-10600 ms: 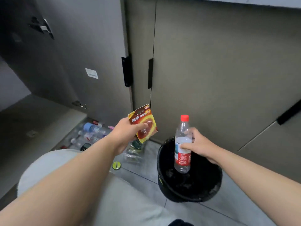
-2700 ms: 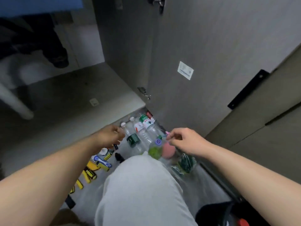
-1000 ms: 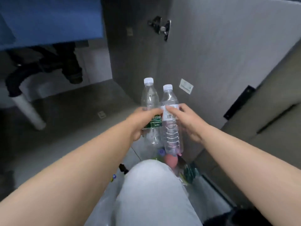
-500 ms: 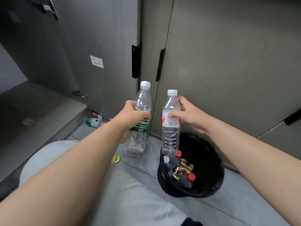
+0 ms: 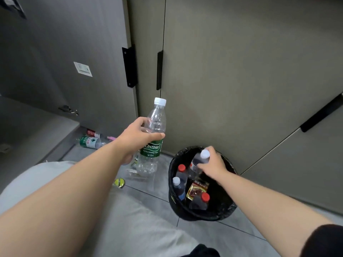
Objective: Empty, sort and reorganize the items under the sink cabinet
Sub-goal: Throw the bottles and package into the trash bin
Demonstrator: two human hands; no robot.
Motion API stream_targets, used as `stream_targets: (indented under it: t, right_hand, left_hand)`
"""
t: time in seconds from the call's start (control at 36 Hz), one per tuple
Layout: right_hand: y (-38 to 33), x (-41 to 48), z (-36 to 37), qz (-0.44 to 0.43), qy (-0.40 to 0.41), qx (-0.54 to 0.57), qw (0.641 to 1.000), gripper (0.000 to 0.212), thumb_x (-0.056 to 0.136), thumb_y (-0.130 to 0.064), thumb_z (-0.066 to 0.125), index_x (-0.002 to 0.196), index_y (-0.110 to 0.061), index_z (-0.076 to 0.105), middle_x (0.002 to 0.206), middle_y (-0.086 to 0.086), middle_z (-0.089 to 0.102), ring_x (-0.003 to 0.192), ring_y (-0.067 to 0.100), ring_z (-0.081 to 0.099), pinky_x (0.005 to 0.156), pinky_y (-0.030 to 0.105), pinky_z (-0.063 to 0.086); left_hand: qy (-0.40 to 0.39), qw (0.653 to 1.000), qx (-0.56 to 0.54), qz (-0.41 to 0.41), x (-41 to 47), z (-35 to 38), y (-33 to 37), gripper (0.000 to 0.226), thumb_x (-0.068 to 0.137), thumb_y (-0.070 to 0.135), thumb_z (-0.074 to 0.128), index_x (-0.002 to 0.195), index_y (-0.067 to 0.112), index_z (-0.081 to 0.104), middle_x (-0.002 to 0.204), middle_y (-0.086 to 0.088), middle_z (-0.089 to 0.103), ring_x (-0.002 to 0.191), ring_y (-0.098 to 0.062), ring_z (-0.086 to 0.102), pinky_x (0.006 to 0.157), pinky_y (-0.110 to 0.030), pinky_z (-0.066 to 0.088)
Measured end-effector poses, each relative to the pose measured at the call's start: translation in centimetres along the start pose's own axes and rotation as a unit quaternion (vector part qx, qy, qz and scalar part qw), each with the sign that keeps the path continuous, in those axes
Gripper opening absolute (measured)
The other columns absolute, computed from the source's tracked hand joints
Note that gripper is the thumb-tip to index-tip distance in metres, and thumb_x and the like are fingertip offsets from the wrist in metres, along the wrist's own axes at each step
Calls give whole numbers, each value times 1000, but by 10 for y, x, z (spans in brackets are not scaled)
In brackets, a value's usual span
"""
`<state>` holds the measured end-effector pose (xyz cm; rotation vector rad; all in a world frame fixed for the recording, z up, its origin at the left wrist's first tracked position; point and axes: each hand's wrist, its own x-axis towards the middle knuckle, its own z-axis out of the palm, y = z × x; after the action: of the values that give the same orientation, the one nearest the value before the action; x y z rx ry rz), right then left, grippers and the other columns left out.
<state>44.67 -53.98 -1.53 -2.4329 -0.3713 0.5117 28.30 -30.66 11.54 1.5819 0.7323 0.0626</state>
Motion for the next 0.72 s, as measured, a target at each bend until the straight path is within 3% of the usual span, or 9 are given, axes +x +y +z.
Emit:
stream_targets:
  t: [0.08,0.14,0.25,0.33,0.42,0.47,0.53,0.61,0.72]
  right_hand:
    - [14,7,21,52,22,-2,998,26,81,-16,72,97,-23,52,107,8,60,83,23,56,60,28,36]
    - [20,12,30,76,20,-23,997,15,86,-18,67,95,-21,56,103,8,67,86,24,59,66,29,40]
    - [18,21,37,104,-10,-53,993,24,89,-21,64,111,-20,54,109,9,66,99,28,61,72,28,41]
    - [-3,20,32,84,18,-19,996,20,87,-17,61,106,-22,59,109,4,65,95,23,63,71,25,41]
    - [-38,9,17,15,26,144,989,21,89,-8,54,94,-25,65,95,2,70,82,17,68,65,23,50]
    - [-64,-1,0,-53,-19,221,974,29,89,-3,52,95,-26,69,97,4,68,87,16,66,74,27,53]
    - [-89,-12,-20,-118,-111,260,952,39,83,-2,53,106,-31,68,106,3,67,92,14,64,75,25,52]
    - [-117,-24,-39,-170,-241,274,915,49,80,-12,64,123,-35,59,120,3,62,106,13,63,86,28,55]
    - [-137,-32,-45,-218,-164,189,943,38,80,-45,78,115,-39,65,114,2,67,107,17,63,98,37,52]
  left_hand:
    - [-9,1000,7,-2,-1,-1,-1,49,79,21,86,119,25,59,113,-9,67,95,-23,72,75,-33,58]
    - [-14,1000,14,-2,0,-2,-3,50,80,20,85,122,23,58,113,-11,68,96,-24,72,76,-32,58]
    - [-23,999,36,10,5,-4,-8,53,81,19,84,125,26,55,111,-4,68,93,-17,71,61,-19,54]
    - [-34,997,60,19,9,-4,-11,59,80,21,85,130,27,55,115,-1,67,99,-19,71,67,-21,53]
    - [-45,993,106,37,12,-1,-13,62,76,28,88,129,35,55,117,5,68,101,-17,71,79,-29,57]
    - [-56,990,121,42,14,2,-13,67,74,29,89,131,36,55,117,5,68,104,-20,70,93,-43,57]
    - [-70,987,135,52,15,6,-12,70,73,28,89,133,35,54,116,4,68,104,-21,70,97,-47,56]
    - [-81,981,162,74,14,11,-9,71,74,30,90,135,36,54,116,4,69,107,-21,69,102,-48,53]
    - [-94,970,192,114,10,16,-5,67,76,34,88,136,39,57,116,9,70,108,-14,67,104,-40,50]
